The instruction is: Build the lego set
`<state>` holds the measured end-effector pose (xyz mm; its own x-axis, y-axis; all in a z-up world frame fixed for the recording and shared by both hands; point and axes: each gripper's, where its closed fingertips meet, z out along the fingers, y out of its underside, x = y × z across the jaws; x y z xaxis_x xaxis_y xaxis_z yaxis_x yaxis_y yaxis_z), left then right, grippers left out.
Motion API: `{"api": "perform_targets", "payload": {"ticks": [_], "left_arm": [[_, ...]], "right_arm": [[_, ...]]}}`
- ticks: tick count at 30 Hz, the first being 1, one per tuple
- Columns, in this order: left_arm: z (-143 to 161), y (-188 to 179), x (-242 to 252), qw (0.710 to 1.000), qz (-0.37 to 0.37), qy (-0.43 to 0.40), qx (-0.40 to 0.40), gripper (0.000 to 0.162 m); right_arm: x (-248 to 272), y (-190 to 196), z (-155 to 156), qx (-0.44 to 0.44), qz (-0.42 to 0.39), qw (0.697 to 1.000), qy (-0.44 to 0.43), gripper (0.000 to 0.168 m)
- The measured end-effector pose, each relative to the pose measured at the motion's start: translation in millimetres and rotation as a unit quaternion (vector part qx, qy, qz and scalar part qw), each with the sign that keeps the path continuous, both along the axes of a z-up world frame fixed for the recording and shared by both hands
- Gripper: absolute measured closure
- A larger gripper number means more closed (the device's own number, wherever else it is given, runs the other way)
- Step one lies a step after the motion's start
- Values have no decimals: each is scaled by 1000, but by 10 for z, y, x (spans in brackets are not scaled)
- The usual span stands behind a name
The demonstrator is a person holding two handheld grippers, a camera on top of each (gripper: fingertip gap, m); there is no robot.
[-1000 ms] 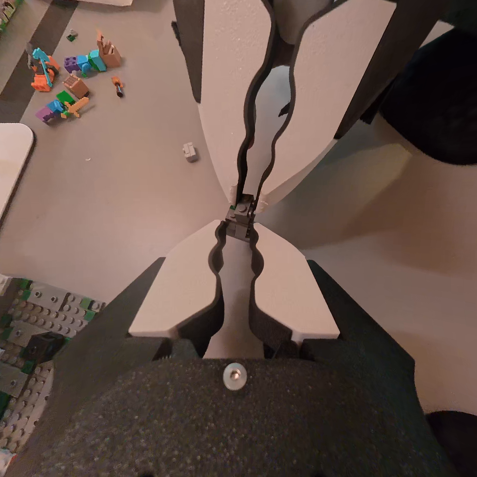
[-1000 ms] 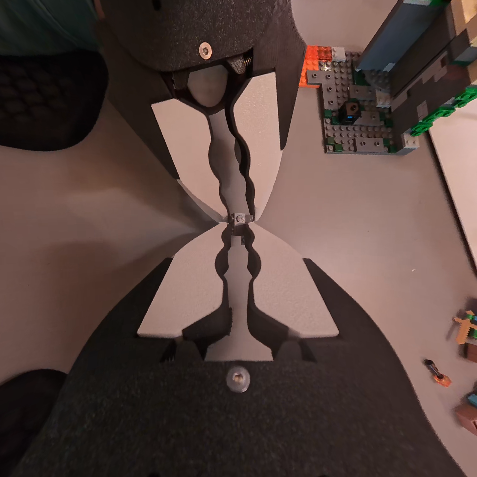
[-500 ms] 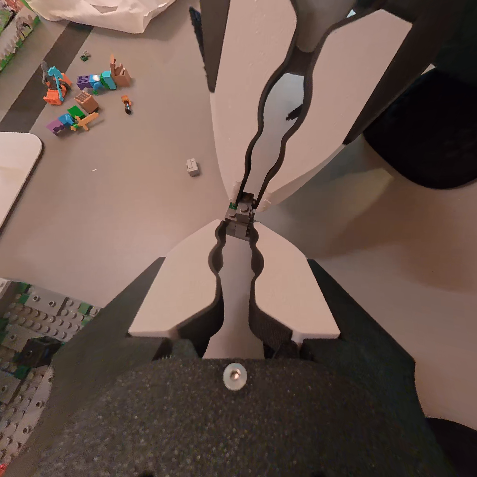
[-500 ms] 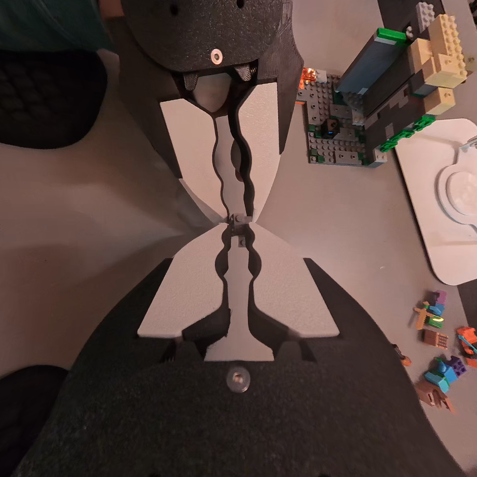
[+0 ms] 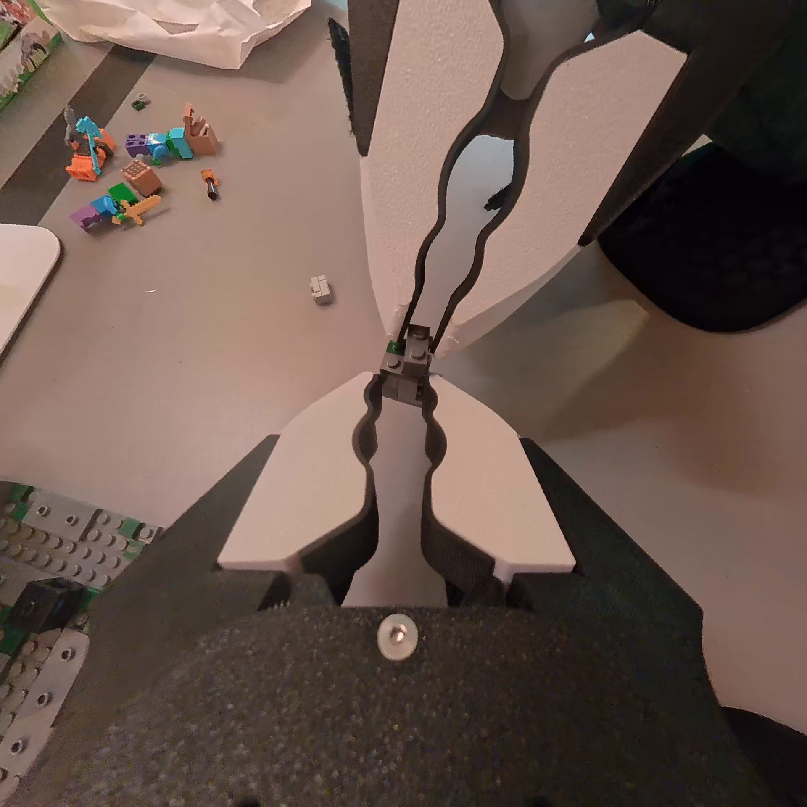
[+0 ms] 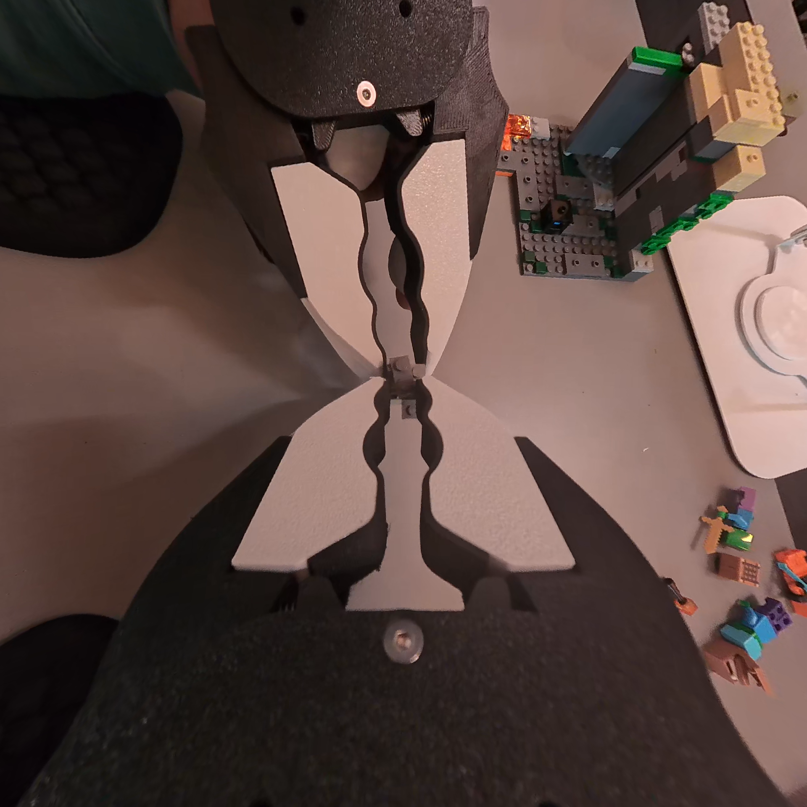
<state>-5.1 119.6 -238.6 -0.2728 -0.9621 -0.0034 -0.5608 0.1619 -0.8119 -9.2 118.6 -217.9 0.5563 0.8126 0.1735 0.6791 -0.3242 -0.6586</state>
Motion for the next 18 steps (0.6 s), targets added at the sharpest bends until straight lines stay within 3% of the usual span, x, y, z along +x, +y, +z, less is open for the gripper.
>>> {"api": "perform_targets", "payload": {"ticks": [1, 18], "left_arm": [[-2, 0, 0, 1000, 0, 0, -1, 144], [-16, -2, 1, 1000, 1, 3, -2, 145]], "right_arm": [[0, -2, -2, -1, 0, 1000, 1, 158], [2, -19, -30, -48, -25, 998, 31, 158]]}}
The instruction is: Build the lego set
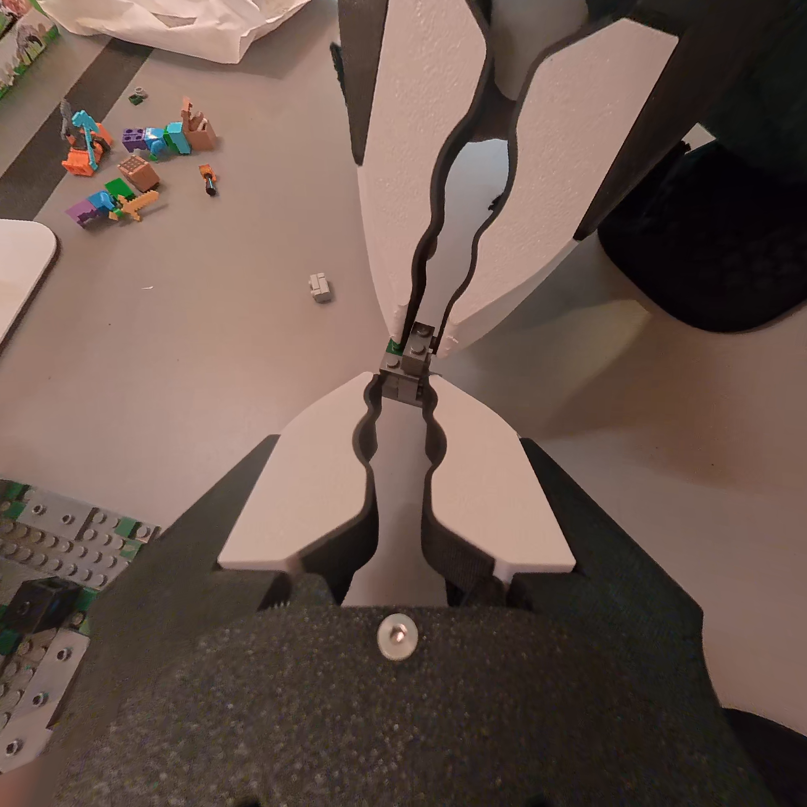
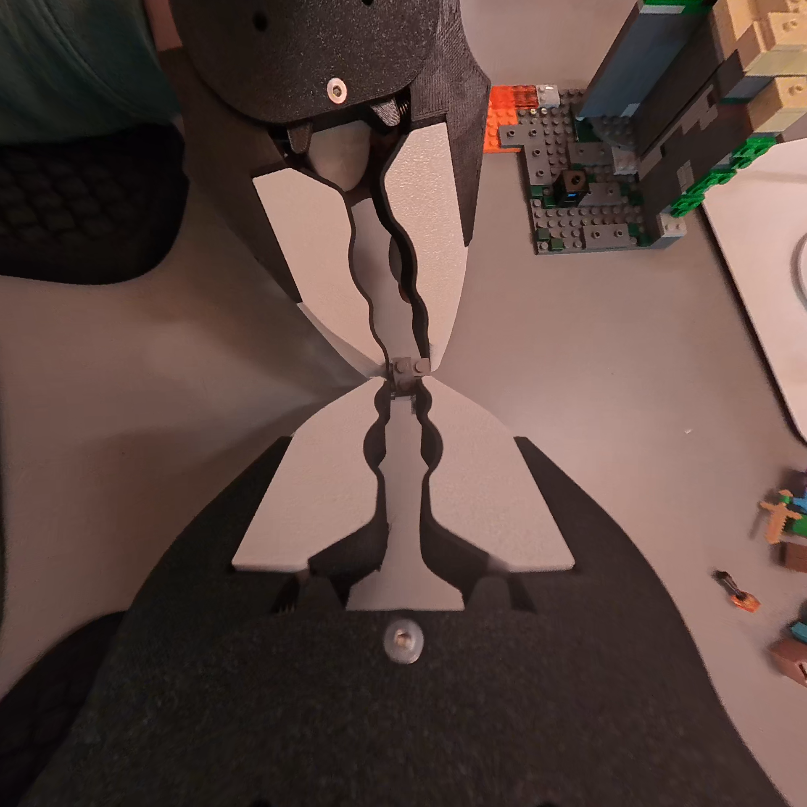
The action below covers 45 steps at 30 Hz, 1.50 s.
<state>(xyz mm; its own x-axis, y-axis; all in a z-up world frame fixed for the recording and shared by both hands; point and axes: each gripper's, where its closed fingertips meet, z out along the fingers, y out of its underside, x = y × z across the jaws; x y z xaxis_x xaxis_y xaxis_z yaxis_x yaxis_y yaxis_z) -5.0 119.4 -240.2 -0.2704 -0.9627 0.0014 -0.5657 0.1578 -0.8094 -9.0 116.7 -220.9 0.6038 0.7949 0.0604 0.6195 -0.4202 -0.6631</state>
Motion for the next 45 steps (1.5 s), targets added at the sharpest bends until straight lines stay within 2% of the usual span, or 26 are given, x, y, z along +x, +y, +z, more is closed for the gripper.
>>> {"api": "perform_targets", "payload": {"ticks": [25, 29, 45], "left_arm": [[-13, -28, 0, 1000, -11, 1, 20, 144], [-2, -28, -7, 999, -12, 2, 35, 145], [102, -71, 28, 1000, 4, -9, 24, 146]], "right_arm": [[-33, 3, 43, -3, 11, 1000, 21, 152], [-28, -1, 24, -10, 13, 1000, 21, 158], [6, -56, 94, 26, 25, 999, -28, 159]]}}
